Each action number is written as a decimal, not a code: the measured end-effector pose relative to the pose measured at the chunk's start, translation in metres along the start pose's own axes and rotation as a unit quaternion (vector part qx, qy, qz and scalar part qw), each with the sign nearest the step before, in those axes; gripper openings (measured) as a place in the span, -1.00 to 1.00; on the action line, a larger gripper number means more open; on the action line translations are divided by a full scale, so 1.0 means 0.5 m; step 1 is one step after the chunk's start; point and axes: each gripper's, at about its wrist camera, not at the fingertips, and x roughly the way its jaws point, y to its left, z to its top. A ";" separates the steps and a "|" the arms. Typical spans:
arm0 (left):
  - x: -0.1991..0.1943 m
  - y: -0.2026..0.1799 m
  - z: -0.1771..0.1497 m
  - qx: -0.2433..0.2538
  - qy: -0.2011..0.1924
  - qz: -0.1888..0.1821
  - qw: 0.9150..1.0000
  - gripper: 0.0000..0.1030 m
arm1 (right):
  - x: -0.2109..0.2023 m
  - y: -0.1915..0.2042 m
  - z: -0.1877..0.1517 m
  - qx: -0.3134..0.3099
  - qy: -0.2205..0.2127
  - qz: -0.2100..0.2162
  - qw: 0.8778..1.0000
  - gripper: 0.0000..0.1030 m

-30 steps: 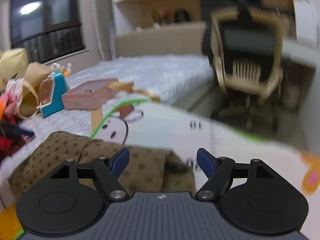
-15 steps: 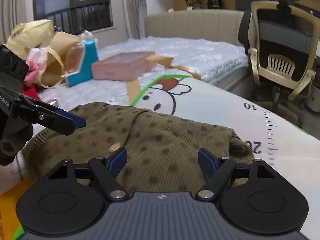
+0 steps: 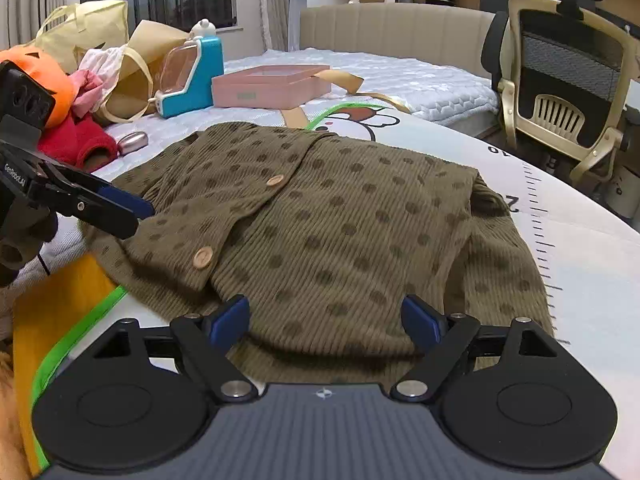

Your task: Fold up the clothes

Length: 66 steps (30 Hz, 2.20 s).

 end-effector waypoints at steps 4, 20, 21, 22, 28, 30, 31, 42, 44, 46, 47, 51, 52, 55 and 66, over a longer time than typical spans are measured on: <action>-0.026 -0.032 0.003 0.015 -0.022 0.012 1.000 0.93 | -0.035 0.013 -0.002 -0.015 -0.015 -0.005 1.000 0.64; 0.043 -0.043 0.021 -0.005 -0.022 0.010 1.000 0.94 | 0.023 0.131 -0.008 -0.209 -0.032 -0.095 0.973 0.67; 0.043 -0.040 0.021 -0.009 -0.023 0.007 1.000 0.94 | 0.029 0.140 -0.005 -0.224 -0.038 -0.107 0.968 0.67; 0.042 -0.036 0.022 -0.015 -0.023 0.003 1.000 0.94 | 0.034 0.152 -0.007 -0.246 -0.054 -0.134 0.959 0.65; 0.034 -0.016 0.020 -0.044 -0.029 -0.019 0.998 0.95 | -0.066 0.197 -0.020 -0.267 -0.198 -0.191 0.924 0.42; 0.033 -0.015 0.019 -0.045 -0.030 -0.021 0.998 0.95 | -0.113 0.194 -0.021 -0.250 -0.227 -0.183 0.923 0.42; 0.033 -0.015 0.019 -0.045 -0.031 -0.021 0.998 0.95 | -0.121 0.188 -0.021 -0.247 -0.221 -0.184 0.925 0.42; 0.036 -0.029 0.017 -0.031 -0.029 -0.004 0.999 0.95 | -0.046 0.151 -0.028 -0.224 -0.095 -0.137 0.960 0.42; 0.038 -0.031 0.016 -0.027 -0.030 -0.003 0.999 0.96 | -0.024 0.175 -0.038 -0.267 -0.077 -0.139 0.951 0.42; 0.038 -0.031 0.015 -0.026 -0.031 -0.005 0.999 0.97 | -0.003 0.192 -0.047 -0.296 -0.064 -0.151 0.941 0.42; 0.038 -0.030 0.015 -0.026 -0.031 -0.007 0.999 0.97 | 0.010 0.203 -0.055 -0.319 -0.062 -0.170 0.930 0.43; 0.037 -0.024 0.014 -0.031 -0.033 -0.014 0.999 0.97 | 0.029 0.225 -0.069 -0.377 -0.084 -0.227 0.894 0.50; 0.037 -0.022 0.014 -0.032 -0.034 -0.016 0.999 0.97 | 0.033 0.230 -0.077 -0.394 -0.092 -0.245 0.881 0.50; 0.037 -0.020 0.013 -0.034 -0.036 -0.019 0.999 0.97 | 0.040 0.242 -0.099 -0.438 -0.125 -0.289 0.842 0.50; 0.037 -0.015 0.013 -0.043 -0.037 -0.023 0.998 0.98 | -0.102 0.244 -0.076 -0.347 -0.271 -0.309 0.843 0.49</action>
